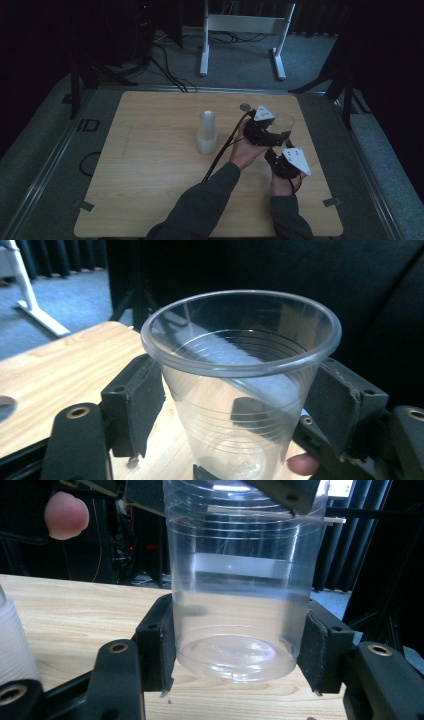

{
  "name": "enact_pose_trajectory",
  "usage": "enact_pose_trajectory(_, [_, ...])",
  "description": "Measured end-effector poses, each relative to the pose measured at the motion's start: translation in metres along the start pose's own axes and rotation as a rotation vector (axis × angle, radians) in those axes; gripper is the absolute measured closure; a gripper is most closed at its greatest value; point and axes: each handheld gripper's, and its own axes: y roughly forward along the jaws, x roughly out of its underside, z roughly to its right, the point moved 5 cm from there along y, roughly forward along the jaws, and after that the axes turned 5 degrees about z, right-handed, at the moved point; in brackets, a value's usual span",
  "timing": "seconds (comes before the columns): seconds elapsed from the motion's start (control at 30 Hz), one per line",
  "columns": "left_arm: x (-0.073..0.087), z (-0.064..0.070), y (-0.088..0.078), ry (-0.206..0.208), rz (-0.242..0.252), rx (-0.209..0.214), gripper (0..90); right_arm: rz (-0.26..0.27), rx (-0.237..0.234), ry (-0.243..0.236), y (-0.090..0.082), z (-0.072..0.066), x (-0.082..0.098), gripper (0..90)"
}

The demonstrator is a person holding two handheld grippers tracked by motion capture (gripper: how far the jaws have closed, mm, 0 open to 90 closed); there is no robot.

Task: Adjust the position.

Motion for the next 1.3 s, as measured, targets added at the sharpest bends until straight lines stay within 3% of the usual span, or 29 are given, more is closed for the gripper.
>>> enact_pose_trajectory(0.13, [-0.0013, -0.0017, -0.0005, -0.041, 0.015, 0.014, 24.1, 0.002, 0.0, 0.0, -0.0002, -0.0012, 0.0, 41.3])
enact_pose_trajectory(0.33, [-0.0042, -0.0007, -0.0019, -0.022, 0.042, -0.001, 24.0, 0.001, -0.013, -0.001, -0.0005, -0.0023, 0.0007, 41.3])
enact_pose_trajectory(0.53, [-0.0039, -0.0007, -0.002, -0.032, 0.045, 0.003, 26.2, 0.001, -0.019, 0.001, -0.0005, -0.0031, 0.0009, 41.2])
enact_pose_trajectory(1.03, [-0.005, -0.0006, -0.0045, 0.054, 0.058, -0.058, 28.0, -0.018, -0.037, 0.003, 0.0016, -0.0038, 0.0023, 32.2])
enact_pose_trajectory(1.3, [-0.0033, -0.0074, -0.0053, 0.064, 0.057, -0.099, 28.1, -0.03, -0.041, 0.003, 0.0015, -0.0055, 0.0039, 30.4])
